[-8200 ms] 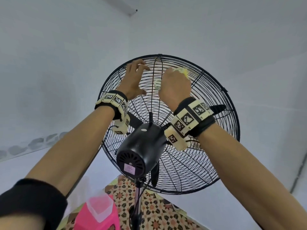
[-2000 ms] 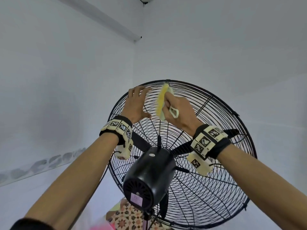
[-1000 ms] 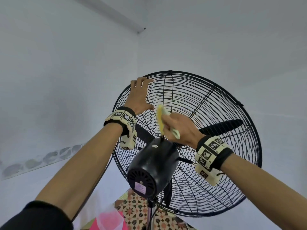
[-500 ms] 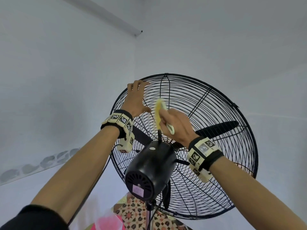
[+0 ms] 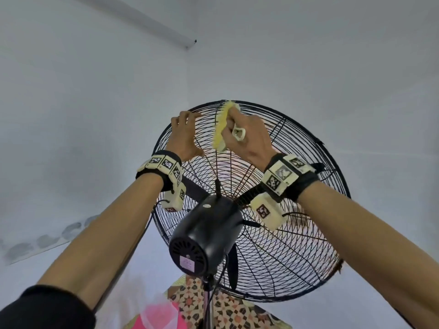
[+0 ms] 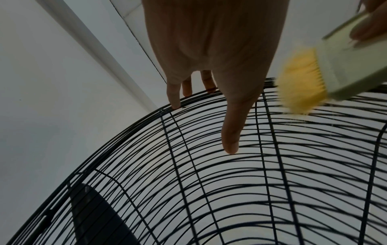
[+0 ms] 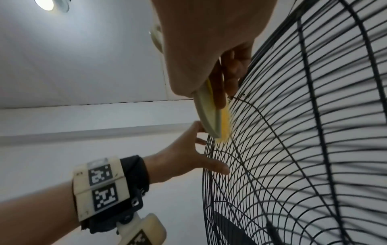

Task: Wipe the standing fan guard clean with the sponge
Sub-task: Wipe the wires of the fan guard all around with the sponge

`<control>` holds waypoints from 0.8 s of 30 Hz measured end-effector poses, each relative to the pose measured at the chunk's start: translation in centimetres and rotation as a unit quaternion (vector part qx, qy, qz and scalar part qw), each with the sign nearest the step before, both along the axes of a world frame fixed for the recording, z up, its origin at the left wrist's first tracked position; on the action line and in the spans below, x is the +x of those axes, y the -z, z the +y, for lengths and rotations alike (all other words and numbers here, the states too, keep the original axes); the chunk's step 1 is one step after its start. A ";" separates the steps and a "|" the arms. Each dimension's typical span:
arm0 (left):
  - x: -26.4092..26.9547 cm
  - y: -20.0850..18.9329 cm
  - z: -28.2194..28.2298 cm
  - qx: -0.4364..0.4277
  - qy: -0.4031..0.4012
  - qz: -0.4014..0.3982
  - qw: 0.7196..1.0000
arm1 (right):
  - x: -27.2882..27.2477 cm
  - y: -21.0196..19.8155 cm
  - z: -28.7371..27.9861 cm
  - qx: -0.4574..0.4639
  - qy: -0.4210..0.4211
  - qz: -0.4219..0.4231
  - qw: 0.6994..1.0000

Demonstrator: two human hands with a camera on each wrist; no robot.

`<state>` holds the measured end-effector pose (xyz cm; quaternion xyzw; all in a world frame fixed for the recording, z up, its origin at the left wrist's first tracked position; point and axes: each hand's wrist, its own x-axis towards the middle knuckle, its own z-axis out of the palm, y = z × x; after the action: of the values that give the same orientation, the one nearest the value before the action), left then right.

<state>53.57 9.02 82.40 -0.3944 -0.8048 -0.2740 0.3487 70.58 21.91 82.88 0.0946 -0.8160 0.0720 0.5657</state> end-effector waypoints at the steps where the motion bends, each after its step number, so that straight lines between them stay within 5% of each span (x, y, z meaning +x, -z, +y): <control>1: 0.5 -0.2 0.1 -0.007 -0.008 -0.007 1.000 | 1.0 -0.8 0.7 -0.022 -0.027 -0.019 0.999; 7: 5.2 -1.4 2.4 0.042 0.027 0.010 0.999 | 9.1 -3.6 6.7 -0.114 -0.121 -0.114 0.979; 12: 11.5 -5.5 8.3 -0.011 0.054 0.062 0.997 | 12.4 -6.0 13.8 -0.108 -0.162 -0.096 0.976; 17: 13.4 -7.4 13.5 -0.144 -0.055 -0.024 0.988 | 12.3 -6.4 20.1 -0.085 -0.168 -0.038 0.981; 24: 14.1 -7.4 14.8 -0.148 -0.110 -0.048 0.982 | 7.5 -3.8 24.9 0.000 -0.158 -0.083 0.984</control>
<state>67.70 23.82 89.83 -0.3372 -0.8905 -0.1308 0.2759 78.04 46.85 86.64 0.2166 -0.8350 0.1680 0.4772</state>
